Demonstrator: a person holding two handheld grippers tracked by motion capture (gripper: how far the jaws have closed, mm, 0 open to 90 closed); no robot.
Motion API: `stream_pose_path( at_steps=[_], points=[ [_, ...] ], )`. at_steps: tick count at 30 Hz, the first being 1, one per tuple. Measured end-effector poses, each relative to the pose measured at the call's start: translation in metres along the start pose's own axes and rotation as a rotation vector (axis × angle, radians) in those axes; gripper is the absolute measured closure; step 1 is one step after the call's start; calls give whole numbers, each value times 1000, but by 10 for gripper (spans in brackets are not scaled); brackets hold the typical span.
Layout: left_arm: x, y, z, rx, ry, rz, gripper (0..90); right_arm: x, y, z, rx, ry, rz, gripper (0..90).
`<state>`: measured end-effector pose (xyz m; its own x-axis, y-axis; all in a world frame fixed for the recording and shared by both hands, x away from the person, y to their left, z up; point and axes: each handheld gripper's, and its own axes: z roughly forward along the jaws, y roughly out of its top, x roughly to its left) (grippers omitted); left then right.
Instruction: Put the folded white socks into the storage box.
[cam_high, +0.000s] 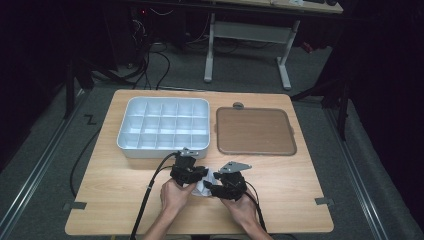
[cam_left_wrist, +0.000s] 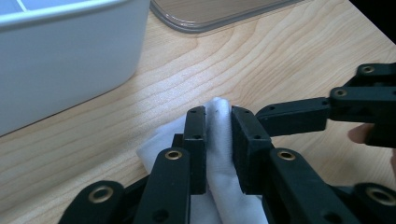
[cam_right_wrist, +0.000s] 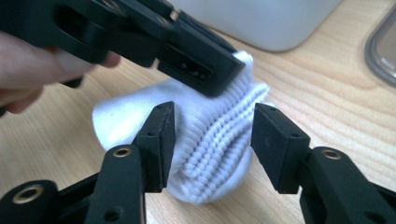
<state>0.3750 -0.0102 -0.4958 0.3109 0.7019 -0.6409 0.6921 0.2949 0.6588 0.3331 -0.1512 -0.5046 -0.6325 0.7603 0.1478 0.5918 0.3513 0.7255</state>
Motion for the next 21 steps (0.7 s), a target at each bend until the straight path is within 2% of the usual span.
stream_pose_path(
  at_steps=[5, 8, 13, 16, 18, 21],
  points=[
    [0, 0, -1, 3, -13, 1, 742, -3, -2, 3, 12, -1, 4, 525],
    [0, 2, -3, -2, -24, -3, 695, -4, -3, 3, 14, 1, 8, 534],
    [0, 8, -11, -29, -44, -19, 613, -5, -3, 4, 18, 4, 7, 540],
    [0, 12, -18, -51, -49, -16, 570, -5, -3, 4, 21, 4, 8, 541],
    [1, 13, -23, -66, -47, -14, 555, -5, -3, 4, 21, 6, 7, 541],
    [7, 12, -30, -87, -17, 6, 539, -5, -3, 4, 21, 7, 7, 541]
  ],
)
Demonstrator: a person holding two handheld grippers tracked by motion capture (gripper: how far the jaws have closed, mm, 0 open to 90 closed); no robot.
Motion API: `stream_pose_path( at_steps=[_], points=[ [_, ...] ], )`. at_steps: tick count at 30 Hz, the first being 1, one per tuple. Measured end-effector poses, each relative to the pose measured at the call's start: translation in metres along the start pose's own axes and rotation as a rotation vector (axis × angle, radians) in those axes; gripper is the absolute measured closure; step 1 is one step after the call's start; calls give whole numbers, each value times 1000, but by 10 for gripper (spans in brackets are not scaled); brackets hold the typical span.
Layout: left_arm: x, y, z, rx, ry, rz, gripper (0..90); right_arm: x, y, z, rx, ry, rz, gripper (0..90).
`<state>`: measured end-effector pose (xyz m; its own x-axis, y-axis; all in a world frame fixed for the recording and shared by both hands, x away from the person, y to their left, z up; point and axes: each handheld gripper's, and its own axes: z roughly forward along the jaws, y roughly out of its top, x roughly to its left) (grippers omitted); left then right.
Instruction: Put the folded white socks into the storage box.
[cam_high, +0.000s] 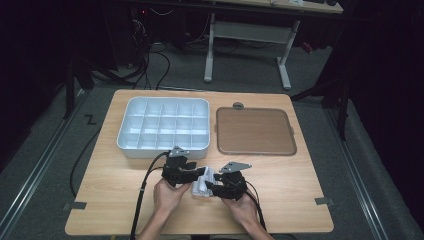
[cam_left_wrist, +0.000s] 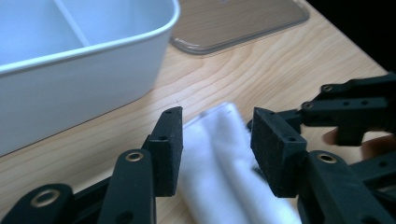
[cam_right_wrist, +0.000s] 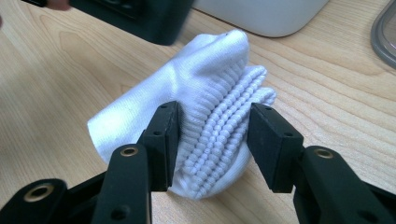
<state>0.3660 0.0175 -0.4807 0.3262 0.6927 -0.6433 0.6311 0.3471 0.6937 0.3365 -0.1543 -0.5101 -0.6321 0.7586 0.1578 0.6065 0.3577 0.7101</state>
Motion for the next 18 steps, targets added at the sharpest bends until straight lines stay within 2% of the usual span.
stream_pose_path(
  at_steps=[3, 5, 13, 18],
  points=[
    [7, -4, -5, -13, 32, 22, 521, 0, 0, 0, -1, -1, -2, 541],
    [11, -8, -6, -6, 50, 18, 506, 0, 0, 0, -1, -2, -4, 540],
    [16, -25, 1, 19, 68, 11, 421, 0, 0, -1, -6, 0, -10, 525],
    [18, -30, 6, 31, 89, 18, 415, 0, 0, -2, -1, -9, -2, 489]
  ],
)
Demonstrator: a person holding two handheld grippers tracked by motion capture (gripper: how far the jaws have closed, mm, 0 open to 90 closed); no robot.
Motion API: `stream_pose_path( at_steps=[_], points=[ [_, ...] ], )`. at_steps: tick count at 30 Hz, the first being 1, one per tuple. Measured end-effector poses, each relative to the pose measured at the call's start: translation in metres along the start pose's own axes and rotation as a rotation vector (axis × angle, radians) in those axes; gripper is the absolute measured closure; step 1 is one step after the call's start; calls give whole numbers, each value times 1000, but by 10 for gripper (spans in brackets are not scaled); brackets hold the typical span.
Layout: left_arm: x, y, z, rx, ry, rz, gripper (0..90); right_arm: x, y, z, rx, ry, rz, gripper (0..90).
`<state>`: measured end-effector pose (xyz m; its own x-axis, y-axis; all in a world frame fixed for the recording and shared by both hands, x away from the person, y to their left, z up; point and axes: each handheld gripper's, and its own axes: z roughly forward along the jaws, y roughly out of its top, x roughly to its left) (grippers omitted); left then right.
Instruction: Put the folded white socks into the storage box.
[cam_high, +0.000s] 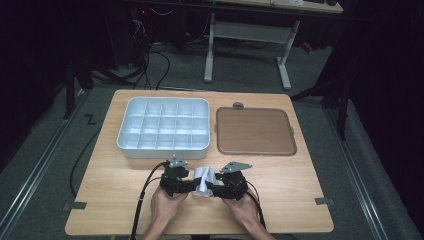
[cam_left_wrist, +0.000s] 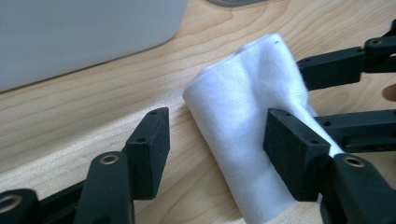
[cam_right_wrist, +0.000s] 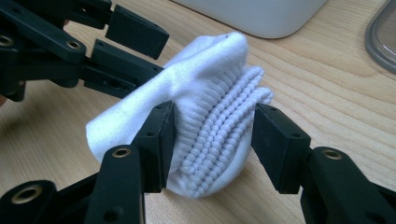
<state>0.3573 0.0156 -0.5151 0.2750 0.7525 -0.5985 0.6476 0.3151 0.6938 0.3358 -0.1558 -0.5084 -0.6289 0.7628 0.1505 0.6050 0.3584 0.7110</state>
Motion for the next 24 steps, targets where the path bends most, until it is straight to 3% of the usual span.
stream_pose_path(
  at_steps=[7, 13, 19, 24],
  points=[
    [-4, -3, 4, 6, 21, 37, 418, -1, 2, -7, -24, -4, 12, 442],
    [-6, -4, 6, 1, 26, 44, 413, 0, 15, -16, -54, -22, 9, 394],
    [-7, -3, 6, 1, 28, 54, 407, 4, 30, -7, -43, -44, 21, 384],
    [-7, -3, 6, -3, 36, 57, 392, 0, 30, 2, -14, -61, 29, 387]
  ],
)
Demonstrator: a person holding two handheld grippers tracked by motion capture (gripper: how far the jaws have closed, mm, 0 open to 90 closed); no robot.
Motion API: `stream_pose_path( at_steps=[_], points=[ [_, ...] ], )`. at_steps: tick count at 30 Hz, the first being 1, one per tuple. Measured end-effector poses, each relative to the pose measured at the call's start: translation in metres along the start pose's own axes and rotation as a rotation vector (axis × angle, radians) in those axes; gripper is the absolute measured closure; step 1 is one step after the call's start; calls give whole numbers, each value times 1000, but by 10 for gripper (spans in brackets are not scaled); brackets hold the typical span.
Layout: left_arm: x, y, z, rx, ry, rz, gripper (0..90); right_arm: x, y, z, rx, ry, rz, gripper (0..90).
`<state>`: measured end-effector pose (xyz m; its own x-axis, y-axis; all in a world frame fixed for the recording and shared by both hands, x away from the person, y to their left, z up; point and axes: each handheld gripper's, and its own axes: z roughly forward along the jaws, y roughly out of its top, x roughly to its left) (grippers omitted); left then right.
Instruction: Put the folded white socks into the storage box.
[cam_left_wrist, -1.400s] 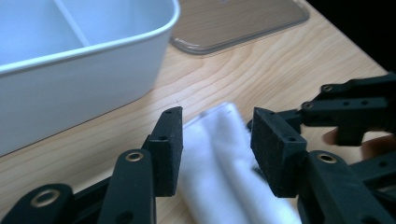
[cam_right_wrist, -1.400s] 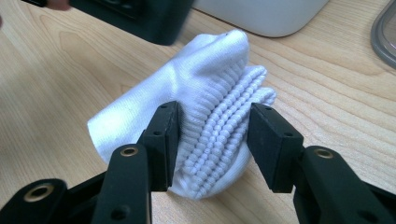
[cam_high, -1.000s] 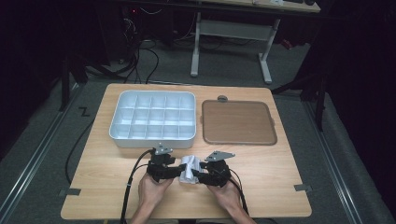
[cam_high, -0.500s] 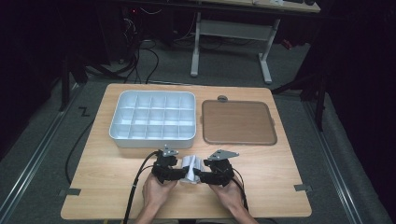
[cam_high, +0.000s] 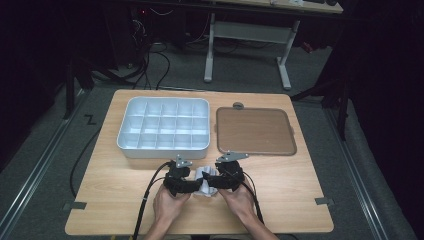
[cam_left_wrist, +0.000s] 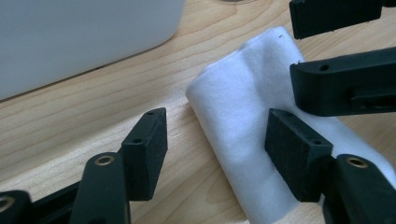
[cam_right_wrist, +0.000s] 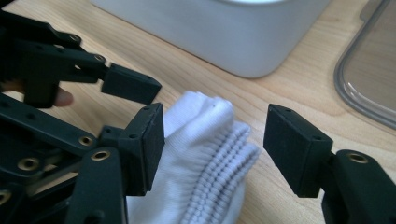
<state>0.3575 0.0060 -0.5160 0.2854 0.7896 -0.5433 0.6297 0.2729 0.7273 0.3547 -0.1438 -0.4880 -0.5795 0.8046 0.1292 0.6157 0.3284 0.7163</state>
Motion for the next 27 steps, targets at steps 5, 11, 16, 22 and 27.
stream_pose_path(
  at_steps=[5, 11, 16, 22, 27],
  points=[
    [0, 0, 0, 3, 2, 0, 386, -8, -9, -2, 18, -11, 3, 394],
    [-1, -2, 2, 11, -5, -4, 389, -18, -19, -4, 24, 3, 10, 443],
    [-4, -6, 3, 14, -13, 7, 443, -20, -25, -2, 24, 32, 7, 570],
    [-6, -9, 4, 13, -25, 13, 506, -20, -28, 3, 11, 30, -35, 649],
    [-7, -11, 5, 5, -24, 22, 529, -25, -29, 9, 1, 41, -46, 648]
  ],
)
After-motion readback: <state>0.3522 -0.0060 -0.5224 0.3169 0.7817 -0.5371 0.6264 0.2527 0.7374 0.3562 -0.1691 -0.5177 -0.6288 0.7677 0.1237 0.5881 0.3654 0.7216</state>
